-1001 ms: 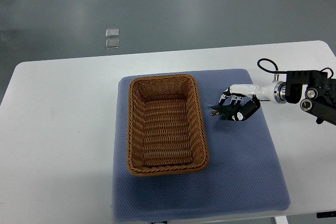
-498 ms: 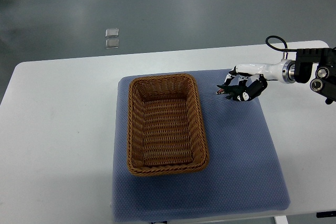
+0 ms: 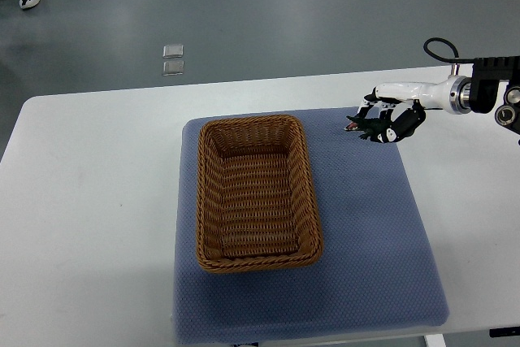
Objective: Place crocodile in brown basket with right hand
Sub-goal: 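Lift the crocodile with the right hand and carry it toward the basket, then lower the held crocodile into the wicker basket and open the right hand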
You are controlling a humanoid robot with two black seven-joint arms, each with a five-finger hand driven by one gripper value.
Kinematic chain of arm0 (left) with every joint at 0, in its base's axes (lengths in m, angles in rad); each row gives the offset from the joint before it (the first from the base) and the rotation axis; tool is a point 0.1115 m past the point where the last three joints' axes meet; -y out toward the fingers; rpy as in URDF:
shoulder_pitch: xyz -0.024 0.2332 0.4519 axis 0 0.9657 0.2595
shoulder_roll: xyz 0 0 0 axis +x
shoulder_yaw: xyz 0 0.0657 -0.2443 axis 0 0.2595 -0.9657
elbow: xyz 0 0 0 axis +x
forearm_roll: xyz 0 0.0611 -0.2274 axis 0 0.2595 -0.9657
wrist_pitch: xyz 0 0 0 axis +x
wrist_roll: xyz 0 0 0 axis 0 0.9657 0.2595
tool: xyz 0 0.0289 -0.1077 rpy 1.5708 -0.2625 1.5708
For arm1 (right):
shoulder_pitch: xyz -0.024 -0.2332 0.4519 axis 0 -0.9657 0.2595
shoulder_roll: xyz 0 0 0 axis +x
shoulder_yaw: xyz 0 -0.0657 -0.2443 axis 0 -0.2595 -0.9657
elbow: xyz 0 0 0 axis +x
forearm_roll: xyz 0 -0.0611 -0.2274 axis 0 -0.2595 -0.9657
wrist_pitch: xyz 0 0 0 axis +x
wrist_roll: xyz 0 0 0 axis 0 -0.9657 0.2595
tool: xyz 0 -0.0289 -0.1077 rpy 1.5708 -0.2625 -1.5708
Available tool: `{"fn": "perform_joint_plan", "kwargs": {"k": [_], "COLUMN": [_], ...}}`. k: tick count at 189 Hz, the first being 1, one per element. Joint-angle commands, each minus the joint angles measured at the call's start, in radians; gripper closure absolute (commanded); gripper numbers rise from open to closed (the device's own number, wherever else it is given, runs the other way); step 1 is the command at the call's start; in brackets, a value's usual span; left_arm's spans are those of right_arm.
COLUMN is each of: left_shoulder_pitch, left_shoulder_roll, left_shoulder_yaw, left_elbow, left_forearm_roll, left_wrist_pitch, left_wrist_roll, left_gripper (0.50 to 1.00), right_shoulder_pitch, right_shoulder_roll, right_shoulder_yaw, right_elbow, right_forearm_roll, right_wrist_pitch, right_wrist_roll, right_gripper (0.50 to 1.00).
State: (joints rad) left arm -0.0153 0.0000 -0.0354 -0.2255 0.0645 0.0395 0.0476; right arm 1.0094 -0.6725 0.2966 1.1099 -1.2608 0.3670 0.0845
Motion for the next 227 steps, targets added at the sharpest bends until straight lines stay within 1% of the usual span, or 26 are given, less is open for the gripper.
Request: {"fn": "perform_joint_plan", "kwargs": {"k": [1, 26, 61, 78, 112, 155, 179, 201, 227], "left_shoulder_pitch": [0.0, 0.0, 0.0, 0.0, 0.0, 0.0, 0.0, 0.0, 0.0], "left_shoulder_roll": [0.0, 0.0, 0.0, 0.0, 0.0, 0.0, 0.0, 0.0, 0.0], "left_shoulder_yaw": [0.0, 0.002, 0.002, 0.002, 0.0, 0.0, -0.001, -0.001, 0.0], "left_elbow": [0.0, 0.0, 0.0, 0.0, 0.0, 0.0, -0.001, -0.001, 0.0], "left_forearm_roll": [-0.002, 0.0, 0.0, 0.0, 0.0, 0.0, 0.0, 0.0, 0.0], "left_wrist_pitch": [0.0, 0.0, 0.0, 0.0, 0.0, 0.0, -0.001, -0.001, -0.001], "left_wrist_roll": [0.0, 0.0, 0.0, 0.0, 0.0, 0.0, 0.0, 0.0, 0.0], "left_gripper": [0.5, 0.5, 0.5, 0.5, 0.5, 0.5, 0.5, 0.5, 0.5], "right_shoulder_pitch": [0.023, 0.057, 0.104, 0.123, 0.158, 0.155, 0.14, 0.11, 0.08], "right_shoulder_roll": [-0.001, 0.004, 0.024, 0.067, 0.188, 0.321, 0.369, 0.422, 0.461], "right_shoulder_yaw": [-0.001, -0.001, -0.001, -0.002, -0.005, -0.019, -0.02, -0.02, -0.02], "right_elbow": [0.004, 0.007, 0.011, 0.015, 0.015, 0.002, -0.004, -0.036, -0.064], "right_forearm_roll": [0.011, 0.018, 0.02, 0.02, 0.02, 0.018, 0.017, 0.017, 0.015], "right_wrist_pitch": [0.001, 0.009, 0.041, 0.043, 0.041, 0.033, 0.016, -0.026, -0.031], "right_wrist_roll": [0.0, 0.0, 0.008, 0.014, 0.018, 0.018, 0.018, 0.023, 0.024], "right_gripper": [1.0, 1.0, 1.0, 1.0, 1.0, 1.0, 1.0, 1.0, 1.0]}}
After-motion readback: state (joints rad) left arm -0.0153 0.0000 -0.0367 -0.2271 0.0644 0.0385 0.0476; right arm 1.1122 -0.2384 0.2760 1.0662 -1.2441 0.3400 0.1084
